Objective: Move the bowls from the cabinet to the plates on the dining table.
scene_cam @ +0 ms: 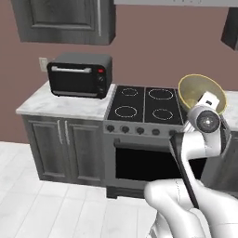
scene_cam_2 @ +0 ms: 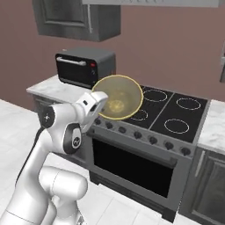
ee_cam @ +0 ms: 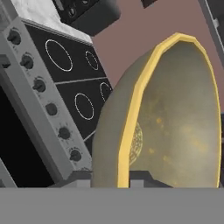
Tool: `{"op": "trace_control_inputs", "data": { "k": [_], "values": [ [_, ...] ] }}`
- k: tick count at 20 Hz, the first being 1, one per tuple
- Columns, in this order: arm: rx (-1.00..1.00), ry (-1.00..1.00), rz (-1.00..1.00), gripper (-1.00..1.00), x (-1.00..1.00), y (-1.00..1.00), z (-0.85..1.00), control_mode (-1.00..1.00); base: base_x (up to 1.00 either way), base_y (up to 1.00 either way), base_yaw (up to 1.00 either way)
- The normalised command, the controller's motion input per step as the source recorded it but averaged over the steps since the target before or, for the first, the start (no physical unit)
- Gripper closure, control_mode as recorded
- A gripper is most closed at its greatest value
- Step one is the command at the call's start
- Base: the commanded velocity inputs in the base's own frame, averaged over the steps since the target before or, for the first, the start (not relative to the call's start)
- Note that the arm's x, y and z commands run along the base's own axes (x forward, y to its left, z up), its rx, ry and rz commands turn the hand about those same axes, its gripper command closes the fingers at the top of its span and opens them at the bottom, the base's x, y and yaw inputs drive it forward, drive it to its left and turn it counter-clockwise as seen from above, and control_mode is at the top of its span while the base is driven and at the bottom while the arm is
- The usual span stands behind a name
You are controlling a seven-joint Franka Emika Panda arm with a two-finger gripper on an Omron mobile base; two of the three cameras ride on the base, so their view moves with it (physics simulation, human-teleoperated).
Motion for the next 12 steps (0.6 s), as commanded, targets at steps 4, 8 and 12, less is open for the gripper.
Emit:
{"op": "trace_control_inputs", "data": {
  "k": [4, 8, 12],
  "values": [
    [0.0, 0.0, 0.0, 1.0, 0.0, 0.0, 0.0, 1.0, -0.03, 0.62, 0.43],
    [0.0, 0.0, 0.0, 1.0, 0.0, 0.0, 0.0, 1.0, 0.0, 0.64, 0.51],
    [0.0, 0.0, 0.0, 1.0, 0.0, 0.0, 0.0, 1.0, 0.01, 0.69, 0.54]
  ]
}}
